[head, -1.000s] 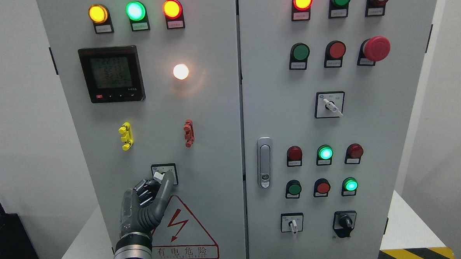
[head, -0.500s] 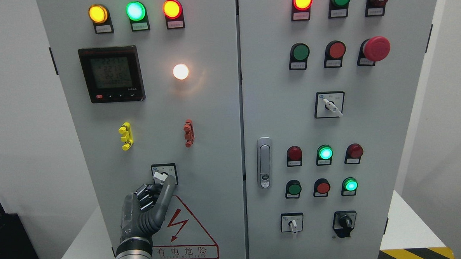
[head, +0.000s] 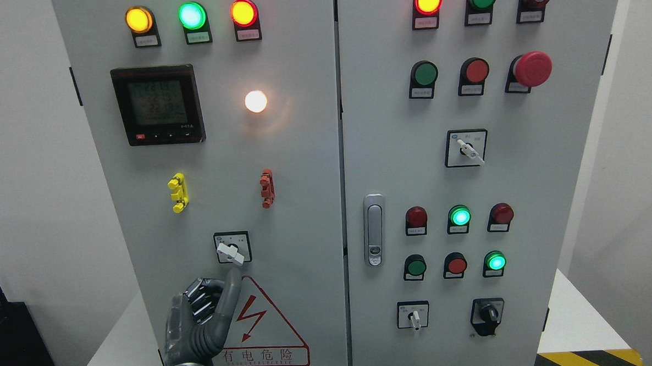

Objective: Turn on light switch 1

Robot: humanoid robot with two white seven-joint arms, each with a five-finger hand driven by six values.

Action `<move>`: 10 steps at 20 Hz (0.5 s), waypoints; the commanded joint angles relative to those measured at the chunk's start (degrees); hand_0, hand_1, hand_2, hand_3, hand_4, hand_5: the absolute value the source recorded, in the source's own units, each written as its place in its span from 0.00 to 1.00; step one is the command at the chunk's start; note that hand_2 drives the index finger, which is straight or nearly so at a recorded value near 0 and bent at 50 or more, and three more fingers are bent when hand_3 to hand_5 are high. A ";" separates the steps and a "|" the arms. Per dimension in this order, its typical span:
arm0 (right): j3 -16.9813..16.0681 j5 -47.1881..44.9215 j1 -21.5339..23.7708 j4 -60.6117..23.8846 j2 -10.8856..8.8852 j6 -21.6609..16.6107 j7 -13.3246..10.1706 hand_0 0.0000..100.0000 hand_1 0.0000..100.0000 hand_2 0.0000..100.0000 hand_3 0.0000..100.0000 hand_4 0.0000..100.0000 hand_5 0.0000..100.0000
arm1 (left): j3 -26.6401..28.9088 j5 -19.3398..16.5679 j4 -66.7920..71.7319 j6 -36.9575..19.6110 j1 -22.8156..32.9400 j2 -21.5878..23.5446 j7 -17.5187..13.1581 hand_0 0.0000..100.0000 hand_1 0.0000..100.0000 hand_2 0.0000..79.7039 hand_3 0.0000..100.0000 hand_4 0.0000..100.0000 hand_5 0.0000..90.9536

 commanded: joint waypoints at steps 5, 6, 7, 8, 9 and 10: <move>0.01 0.00 0.01 0.00 0.00 -0.04 0.00 0.30 0.00 0.00 0.00 0.00 0.00 | 8.83 1.56 11.58 -23.70 22.22 1.99 -15.91 0.17 0.33 0.50 0.86 0.92 0.78; 0.01 0.00 0.01 0.00 0.00 -0.04 0.00 0.30 0.00 0.00 0.00 0.00 0.00 | 10.76 2.70 16.49 -28.61 23.45 2.52 -19.51 0.18 0.31 0.44 0.79 0.89 0.67; 0.01 0.00 0.01 0.00 0.00 -0.04 0.00 0.30 0.00 0.00 0.00 0.00 0.00 | 12.52 4.28 23.24 -34.75 24.86 2.96 -22.86 0.18 0.27 0.39 0.74 0.84 0.60; 0.01 0.00 0.01 0.00 0.00 -0.04 0.00 0.30 0.00 0.00 0.00 0.00 0.00 | 13.41 5.07 27.22 -38.64 25.83 3.31 -24.72 0.17 0.24 0.35 0.69 0.78 0.52; 0.01 0.00 0.01 0.00 0.00 -0.04 0.00 0.30 0.00 0.00 0.00 0.00 0.00 | 14.47 5.69 32.66 -42.69 26.88 3.84 -26.56 0.16 0.23 0.32 0.66 0.75 0.47; 0.01 0.00 0.01 0.00 0.00 -0.04 0.00 0.30 0.00 0.00 0.00 0.00 0.00 | 15.26 5.87 37.50 -46.29 27.67 4.28 -28.24 0.15 0.21 0.29 0.62 0.71 0.41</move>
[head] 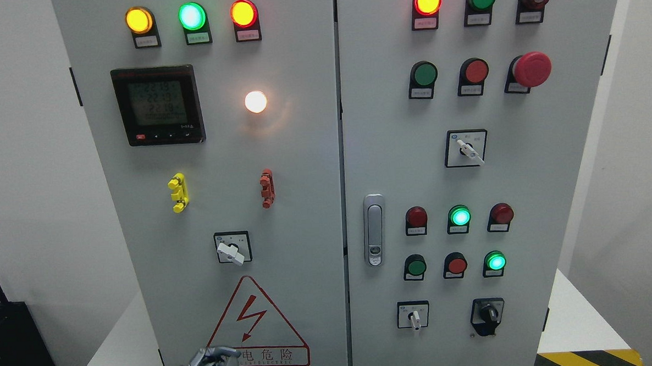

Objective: Turn on light switch 1

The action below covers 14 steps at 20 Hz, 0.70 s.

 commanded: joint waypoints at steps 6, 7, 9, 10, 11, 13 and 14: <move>0.00 0.00 0.00 0.02 0.00 -0.04 0.00 0.30 0.00 0.00 0.00 0.00 0.00 | 12.17 2.75 55.61 -17.25 10.71 3.89 -11.78 0.08 0.18 0.14 0.39 0.47 0.13; 0.00 0.00 0.00 0.02 0.00 -0.04 0.00 0.30 0.00 0.00 0.00 0.00 0.00 | 12.17 2.40 60.36 -17.34 10.71 3.98 -11.87 0.07 0.20 0.10 0.32 0.40 0.04; 0.00 0.00 0.00 0.02 0.00 -0.04 0.00 0.30 0.00 0.00 0.00 0.00 0.00 | 12.09 1.96 68.37 -17.34 10.79 4.77 -11.87 0.07 0.23 0.01 0.25 0.35 0.00; 0.00 0.00 0.00 0.02 0.00 -0.04 0.00 0.30 0.00 0.00 0.00 0.00 0.00 | 11.91 1.78 72.15 -17.17 10.71 4.94 -11.87 0.10 0.24 0.00 0.21 0.30 0.00; 0.00 0.00 0.00 0.02 0.00 -0.04 0.00 0.30 0.00 0.00 0.00 0.00 0.00 | 11.65 1.70 75.84 -16.47 10.45 5.12 -11.87 0.13 0.25 0.00 0.19 0.28 0.00; 0.00 0.00 -0.09 0.02 0.00 -0.04 0.00 0.30 0.00 0.00 0.00 0.00 0.00 | 9.82 1.61 83.49 -14.63 9.66 5.73 -12.31 0.21 0.25 0.00 0.11 0.19 0.00; 0.00 0.00 0.00 0.02 0.00 -0.04 0.00 0.30 0.00 0.00 0.00 0.00 0.00 | 7.54 0.74 86.48 -13.05 8.96 5.82 -12.40 0.23 0.25 0.00 0.08 0.16 0.00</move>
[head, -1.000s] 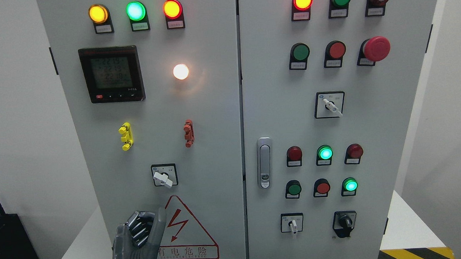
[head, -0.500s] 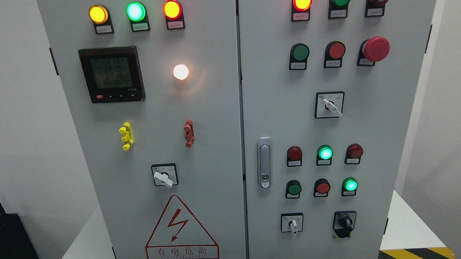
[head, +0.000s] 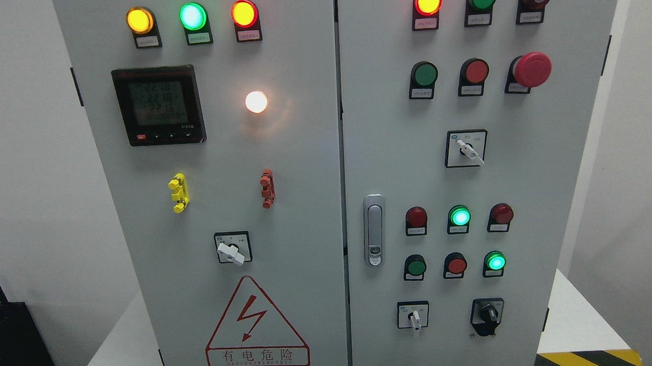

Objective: Turn on light switch 1

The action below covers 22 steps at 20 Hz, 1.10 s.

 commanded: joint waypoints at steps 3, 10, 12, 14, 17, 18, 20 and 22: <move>0.00 0.00 0.00 0.00 0.00 -0.04 0.00 0.30 0.00 0.00 0.00 0.00 0.00 | -4.34 -3.52 44.36 11.81 -2.21 3.61 0.18 0.27 0.22 0.00 0.00 0.02 0.00; -0.08 0.00 0.00 0.00 0.00 -0.04 0.00 0.30 0.00 0.00 0.00 0.00 0.00 | -4.88 -7.22 45.07 22.46 -4.32 1.32 3.08 0.30 0.16 0.00 0.00 0.00 0.00; 0.00 0.00 -0.09 0.00 0.00 -0.04 0.00 0.30 0.00 0.00 0.00 0.00 0.00 | -5.22 -7.31 45.07 25.10 -5.20 0.97 2.99 0.30 0.15 0.00 0.00 0.00 0.00; 0.00 0.00 0.00 0.00 0.00 -0.04 0.00 0.30 0.00 0.00 0.00 0.00 0.00 | -7.24 -7.22 45.33 26.61 -5.82 0.36 2.99 0.31 0.13 0.00 0.00 0.00 0.00; 0.00 0.00 -0.09 0.00 0.00 -0.04 0.00 0.30 0.00 0.00 0.00 0.00 0.00 | -8.04 -7.13 46.56 26.70 -7.23 -0.52 3.69 0.31 0.10 0.00 0.00 0.00 0.00; 0.00 0.00 0.00 0.00 0.00 -0.04 0.00 0.30 0.00 0.00 0.00 0.00 0.00 | -8.13 -7.13 46.56 26.61 -7.40 -0.87 4.74 0.31 0.09 0.00 0.00 0.00 0.00; 0.00 0.00 0.00 0.00 0.00 -0.04 0.00 0.31 0.00 0.00 0.00 0.00 0.00 | -8.13 -7.13 46.65 26.61 -7.58 -0.96 7.64 0.31 0.08 0.00 0.00 0.00 0.00; 0.00 0.00 0.00 0.00 0.00 -0.04 0.00 0.31 0.00 0.00 0.00 0.00 0.00 | -8.13 -6.87 47.52 26.61 -8.19 -0.97 8.18 0.30 0.07 0.00 0.00 0.00 0.00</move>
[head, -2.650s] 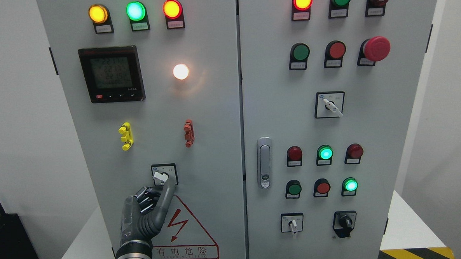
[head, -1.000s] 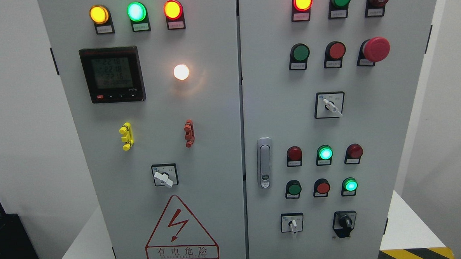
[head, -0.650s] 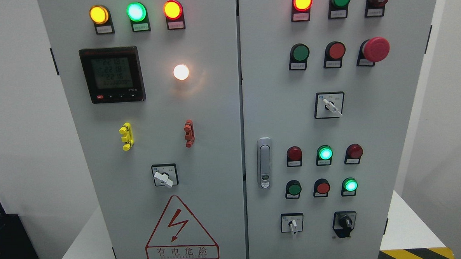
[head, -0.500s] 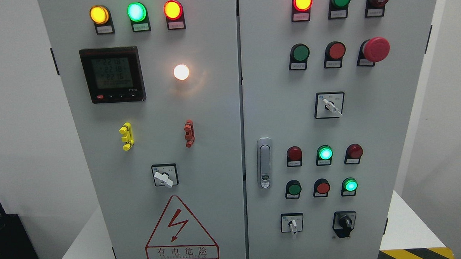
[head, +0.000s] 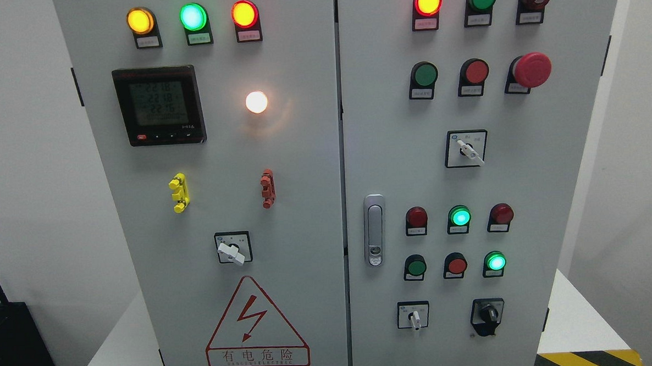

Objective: Turn on light switch 1

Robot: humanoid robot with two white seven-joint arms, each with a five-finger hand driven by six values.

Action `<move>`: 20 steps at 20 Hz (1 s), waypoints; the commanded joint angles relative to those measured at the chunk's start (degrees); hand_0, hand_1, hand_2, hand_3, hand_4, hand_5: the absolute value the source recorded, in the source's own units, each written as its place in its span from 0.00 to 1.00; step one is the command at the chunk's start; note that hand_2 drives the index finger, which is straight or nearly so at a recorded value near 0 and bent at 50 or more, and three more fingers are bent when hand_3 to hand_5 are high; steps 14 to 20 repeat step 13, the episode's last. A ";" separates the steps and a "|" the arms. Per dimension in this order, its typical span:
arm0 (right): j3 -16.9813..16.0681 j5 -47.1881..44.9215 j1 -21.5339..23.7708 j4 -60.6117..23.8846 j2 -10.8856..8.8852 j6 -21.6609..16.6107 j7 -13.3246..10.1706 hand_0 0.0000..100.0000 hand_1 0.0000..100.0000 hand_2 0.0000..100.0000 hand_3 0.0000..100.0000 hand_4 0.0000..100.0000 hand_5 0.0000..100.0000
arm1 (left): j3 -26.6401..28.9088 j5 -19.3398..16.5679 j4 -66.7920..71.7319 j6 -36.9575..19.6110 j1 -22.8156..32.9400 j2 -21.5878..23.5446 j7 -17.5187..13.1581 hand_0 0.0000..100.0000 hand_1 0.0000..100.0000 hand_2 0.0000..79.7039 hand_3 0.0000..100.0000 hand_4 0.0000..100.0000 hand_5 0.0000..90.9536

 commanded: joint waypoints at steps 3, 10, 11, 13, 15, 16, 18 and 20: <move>0.00 0.00 0.01 0.00 0.00 -0.04 0.00 0.31 0.00 0.00 0.00 0.00 0.00 | -2.14 0.07 10.42 0.12 -3.32 -1.42 1.59 0.30 0.07 0.00 0.00 0.00 0.00; -0.08 0.00 0.01 0.00 0.00 -0.04 0.00 0.31 0.00 0.00 0.00 0.00 0.00 | -2.14 0.16 10.95 0.12 -3.58 -1.42 1.15 0.29 0.07 0.00 0.00 0.00 0.00; 0.00 0.00 0.01 0.00 0.00 -0.13 0.00 0.30 0.00 0.00 0.00 0.00 0.00 | -2.14 0.16 10.95 0.12 -3.58 -1.42 1.15 0.29 0.07 0.00 0.00 0.00 0.00; 0.00 0.00 0.01 0.00 0.00 -0.04 0.00 0.30 0.00 0.00 0.00 0.00 0.00 | -2.14 0.16 11.21 0.12 -3.58 -1.77 1.15 0.29 0.07 0.00 0.00 0.00 0.00; 0.00 0.00 0.01 0.00 0.00 -0.04 0.00 0.30 0.00 0.00 0.00 0.00 0.00 | -2.14 0.16 11.21 0.12 -3.58 -1.77 1.15 0.29 0.07 0.00 0.00 0.00 0.00; 0.00 0.00 0.01 0.00 0.00 -0.04 0.00 0.30 0.00 0.00 0.00 0.00 0.00 | -2.14 0.16 11.21 0.12 -3.58 -1.77 1.15 0.29 0.07 0.00 0.00 0.00 0.00; 0.00 0.00 0.01 0.00 0.00 -0.04 0.00 0.30 0.00 0.00 0.00 0.00 0.00 | -2.14 0.16 11.21 0.12 -3.58 -1.77 1.15 0.29 0.07 0.00 0.00 0.00 0.00; 0.00 0.00 0.01 0.00 0.00 -0.04 0.00 0.30 0.00 0.00 0.00 0.00 0.00 | -2.14 0.16 11.21 0.12 -3.58 -1.77 1.15 0.29 0.07 0.00 0.00 0.00 0.00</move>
